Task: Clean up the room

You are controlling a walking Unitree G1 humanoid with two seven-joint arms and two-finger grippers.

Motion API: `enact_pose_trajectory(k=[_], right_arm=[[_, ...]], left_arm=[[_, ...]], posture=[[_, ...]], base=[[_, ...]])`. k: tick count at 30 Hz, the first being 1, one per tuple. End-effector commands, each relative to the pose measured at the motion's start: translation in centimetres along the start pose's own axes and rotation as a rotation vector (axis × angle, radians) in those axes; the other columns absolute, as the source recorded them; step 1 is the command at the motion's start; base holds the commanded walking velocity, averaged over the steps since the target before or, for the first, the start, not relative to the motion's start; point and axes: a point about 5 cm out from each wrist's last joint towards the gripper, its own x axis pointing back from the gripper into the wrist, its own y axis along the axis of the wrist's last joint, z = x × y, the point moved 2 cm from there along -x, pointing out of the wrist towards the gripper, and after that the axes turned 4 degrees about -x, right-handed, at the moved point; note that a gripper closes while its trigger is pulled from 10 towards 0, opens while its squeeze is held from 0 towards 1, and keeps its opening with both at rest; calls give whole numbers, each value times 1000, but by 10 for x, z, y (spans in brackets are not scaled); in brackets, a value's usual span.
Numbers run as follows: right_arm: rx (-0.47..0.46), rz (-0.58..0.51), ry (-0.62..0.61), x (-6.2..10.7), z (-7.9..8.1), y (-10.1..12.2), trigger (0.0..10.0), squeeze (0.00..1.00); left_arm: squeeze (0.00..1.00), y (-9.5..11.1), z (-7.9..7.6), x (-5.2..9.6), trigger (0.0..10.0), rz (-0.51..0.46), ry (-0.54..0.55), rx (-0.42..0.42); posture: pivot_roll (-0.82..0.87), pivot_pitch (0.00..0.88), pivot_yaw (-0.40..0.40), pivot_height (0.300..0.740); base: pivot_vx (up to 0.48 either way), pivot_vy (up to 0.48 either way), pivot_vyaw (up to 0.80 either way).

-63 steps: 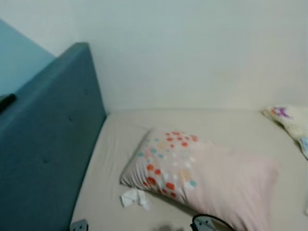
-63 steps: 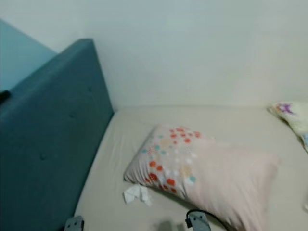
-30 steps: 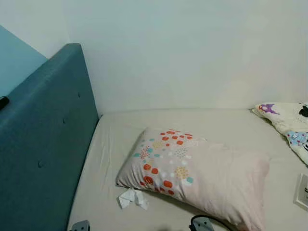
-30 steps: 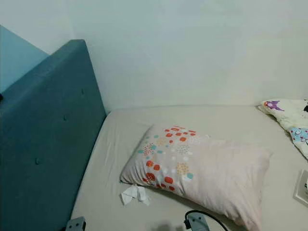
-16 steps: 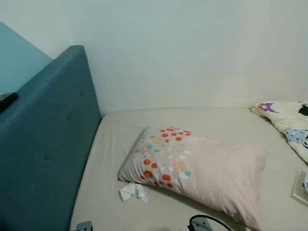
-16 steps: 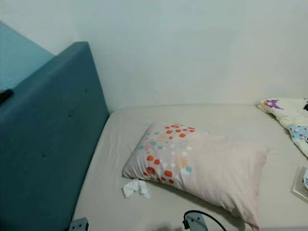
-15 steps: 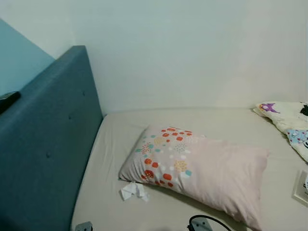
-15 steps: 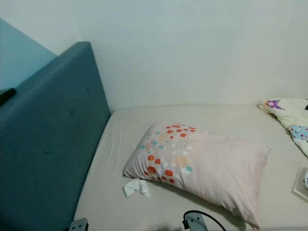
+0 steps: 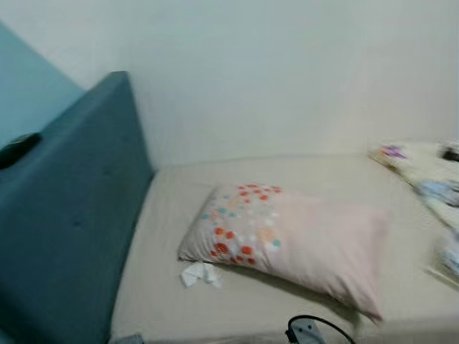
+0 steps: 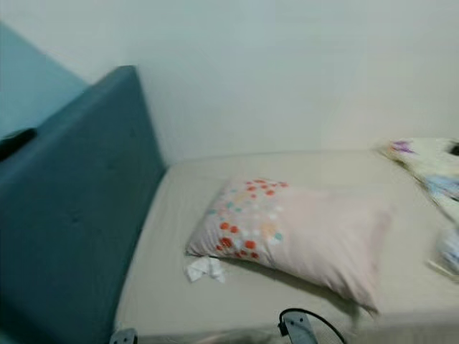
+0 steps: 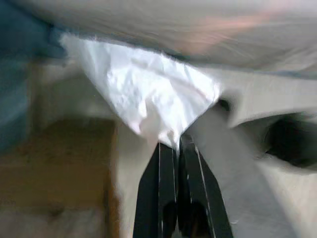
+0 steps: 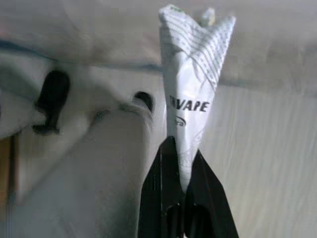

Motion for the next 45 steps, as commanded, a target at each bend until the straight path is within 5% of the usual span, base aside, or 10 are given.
enact_pose_trajectory(k=[1, 22, 24, 30, 41, 45], right_arm=[[6, -25, 1, 0, -1, 10, 10000, 0], [19, -19, 12, 0, 9, 5, 10000, 0], [27, -21, 10, -1, 6, 7, 10000, 0], [28, -24, 8, -1, 2, 9, 10000, 0], [29, -15, 10, -1, 5, 6, 10000, 0], [32, -16, 11, -1, 5, 6, 10000, 0]], left_arm=[[0, -10, -5, 0, 10000, 38, -7, -9], [0, 1, -22, -4, 10000, 21, -48, -22], [0, -8, 22, 6, 10000, 34, -29, -42], [0, -9, 29, 9, 10000, 32, -20, -39], [0, -14, 11, 5, 10000, 41, -44, -32], [0, -14, -14, 0, 10000, 48, -71, -29]], posture=[[-22, 0, -29, 740], [-23, 0, -36, 740], [-19, 0, -35, 740], [-16, 0, -39, 740], [-18, 0, -43, 740], [-16, 0, -45, 740]], base=[[-322, 0, 0], [-199, 0, 0], [0, 0, 0], [0, -81, 0], [0, -244, 0], [0, -255, 0]])
